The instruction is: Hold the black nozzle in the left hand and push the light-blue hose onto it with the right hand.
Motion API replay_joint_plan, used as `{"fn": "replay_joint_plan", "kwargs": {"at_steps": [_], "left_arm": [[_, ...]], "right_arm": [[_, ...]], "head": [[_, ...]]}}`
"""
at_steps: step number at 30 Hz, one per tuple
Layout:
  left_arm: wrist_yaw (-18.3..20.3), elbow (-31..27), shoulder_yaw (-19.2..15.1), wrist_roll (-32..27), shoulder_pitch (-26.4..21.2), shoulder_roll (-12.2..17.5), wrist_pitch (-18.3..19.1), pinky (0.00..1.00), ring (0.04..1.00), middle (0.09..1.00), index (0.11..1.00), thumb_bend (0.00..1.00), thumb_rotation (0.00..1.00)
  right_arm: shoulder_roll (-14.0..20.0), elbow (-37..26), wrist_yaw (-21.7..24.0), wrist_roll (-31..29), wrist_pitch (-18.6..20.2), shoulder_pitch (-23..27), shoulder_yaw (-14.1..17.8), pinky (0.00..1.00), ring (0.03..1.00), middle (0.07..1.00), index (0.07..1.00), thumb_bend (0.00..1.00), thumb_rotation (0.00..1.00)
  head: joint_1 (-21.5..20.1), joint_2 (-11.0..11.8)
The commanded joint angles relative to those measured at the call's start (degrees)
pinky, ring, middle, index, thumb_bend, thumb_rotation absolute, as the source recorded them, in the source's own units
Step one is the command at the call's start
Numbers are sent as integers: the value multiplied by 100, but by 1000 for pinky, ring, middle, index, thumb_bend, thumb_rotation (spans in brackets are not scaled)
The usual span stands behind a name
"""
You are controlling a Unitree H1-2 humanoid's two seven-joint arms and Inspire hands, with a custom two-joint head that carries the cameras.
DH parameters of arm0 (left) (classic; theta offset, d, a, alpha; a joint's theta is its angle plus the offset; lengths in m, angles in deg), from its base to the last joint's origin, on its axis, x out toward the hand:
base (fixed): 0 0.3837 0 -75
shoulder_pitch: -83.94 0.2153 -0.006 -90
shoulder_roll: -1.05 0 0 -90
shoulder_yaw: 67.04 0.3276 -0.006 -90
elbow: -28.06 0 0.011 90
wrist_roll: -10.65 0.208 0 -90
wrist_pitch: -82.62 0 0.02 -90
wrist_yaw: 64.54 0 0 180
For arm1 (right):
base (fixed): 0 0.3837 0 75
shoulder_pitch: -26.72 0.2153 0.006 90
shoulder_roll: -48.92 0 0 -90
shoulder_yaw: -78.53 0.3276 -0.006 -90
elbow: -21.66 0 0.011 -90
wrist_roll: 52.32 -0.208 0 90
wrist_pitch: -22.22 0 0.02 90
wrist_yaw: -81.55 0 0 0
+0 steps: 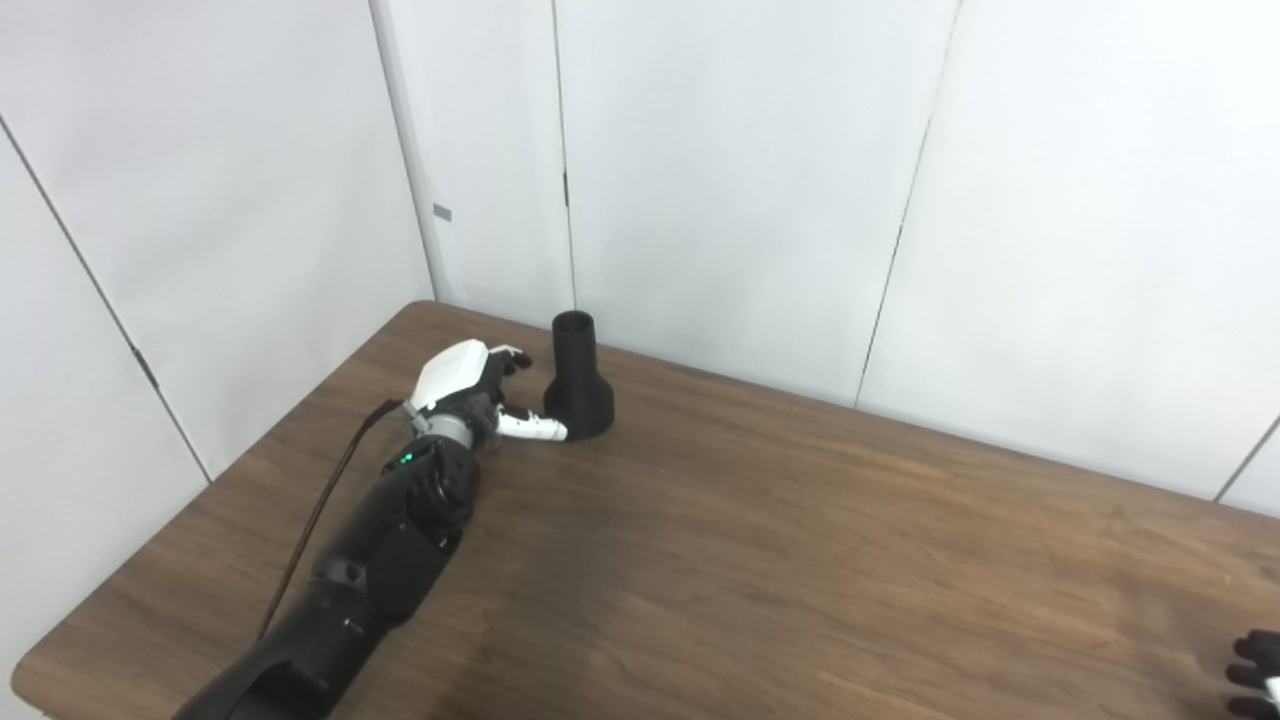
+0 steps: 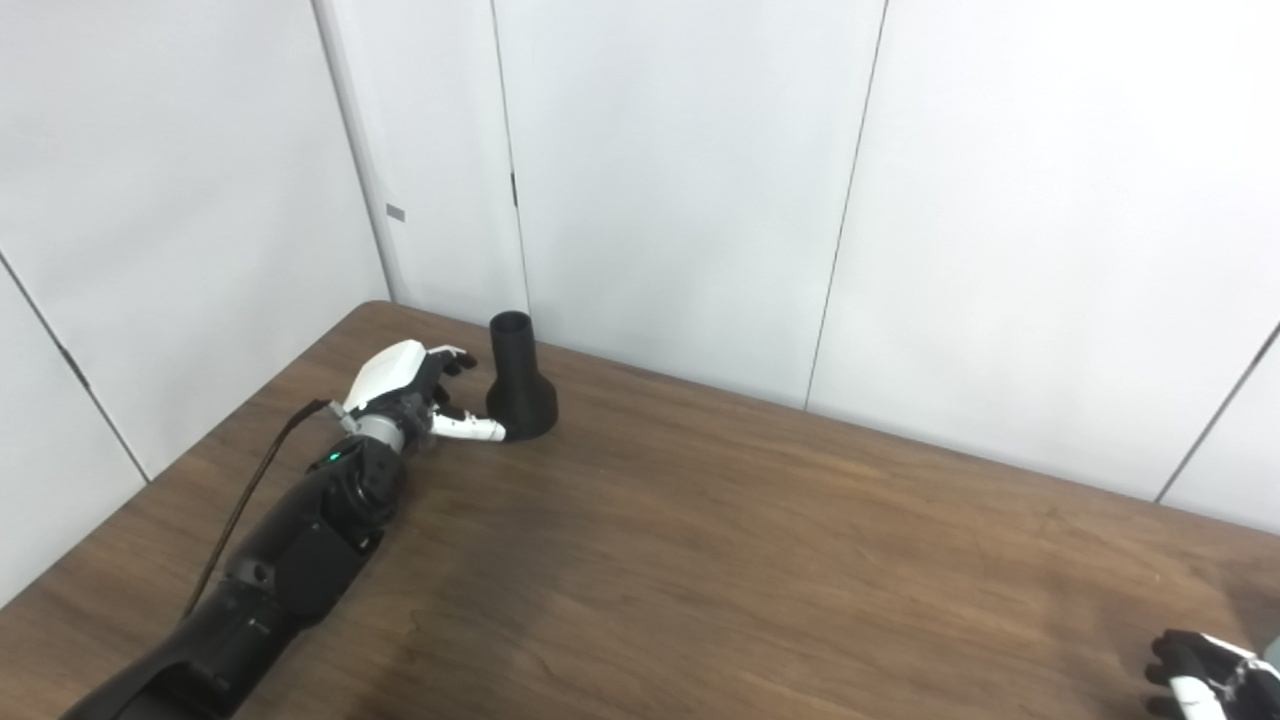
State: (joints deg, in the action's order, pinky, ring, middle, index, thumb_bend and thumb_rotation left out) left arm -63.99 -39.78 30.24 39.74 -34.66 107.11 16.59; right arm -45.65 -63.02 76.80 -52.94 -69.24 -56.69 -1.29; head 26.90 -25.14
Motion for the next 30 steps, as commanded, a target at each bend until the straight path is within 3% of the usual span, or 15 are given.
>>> {"fn": "replay_joint_plan", "kwargs": {"at_steps": [1, 5, 8, 12, 17, 19, 23, 30], "left_arm": [[426, 116, 189, -177, -26, -91, -126, 775, 845, 860, 827, 1000, 319], [516, 126, 277, -181, -57, -136, -102, 740, 840, 855, 854, 1000, 324], [574, 150, 401, -122, -87, -167, -97, 779, 888, 891, 857, 1000, 346], [543, 246, 534, -80, -128, -197, -184, 958, 912, 900, 860, 1000, 359], [671, 347, 618, -122, -177, -239, -193, 878, 930, 925, 877, 1000, 316], [691, 381, 631, -152, -191, -267, -174, 903, 944, 936, 882, 1000, 313], [659, 517, 638, -177, -229, -317, -265, 821, 950, 936, 877, 1000, 307], [672, 596, 698, -170, -274, -340, -417, 927, 929, 918, 872, 1000, 325]], "right_arm": [[50, -50, -14, 75, -17, -84, 11, 421, 566, 603, 555, 679, 588], [40, -72, -31, 79, -24, -92, 13, 398, 543, 581, 535, 723, 590], [41, -96, -23, 67, 10, -99, 5, 388, 534, 575, 530, 757, 602], [28, -128, -25, 49, 37, -115, 6, 379, 527, 569, 524, 798, 600], [21, -168, -43, 74, 97, -127, -1, 372, 521, 564, 518, 812, 600], [16, -189, -45, 69, 123, -135, -1, 371, 520, 563, 518, 821, 605], [14, -205, -47, 83, 107, -154, -13, 366, 512, 556, 513, 821, 601], [-14, -318, -90, 147, 201, -177, -42, 349, 496, 544, 501, 856, 615]], "head": [[-9, -2], [-36, -28], [-36, -28], [-75, -31], [-94, -50], [-112, -58], [-133, -67], [-180, -80]]}}
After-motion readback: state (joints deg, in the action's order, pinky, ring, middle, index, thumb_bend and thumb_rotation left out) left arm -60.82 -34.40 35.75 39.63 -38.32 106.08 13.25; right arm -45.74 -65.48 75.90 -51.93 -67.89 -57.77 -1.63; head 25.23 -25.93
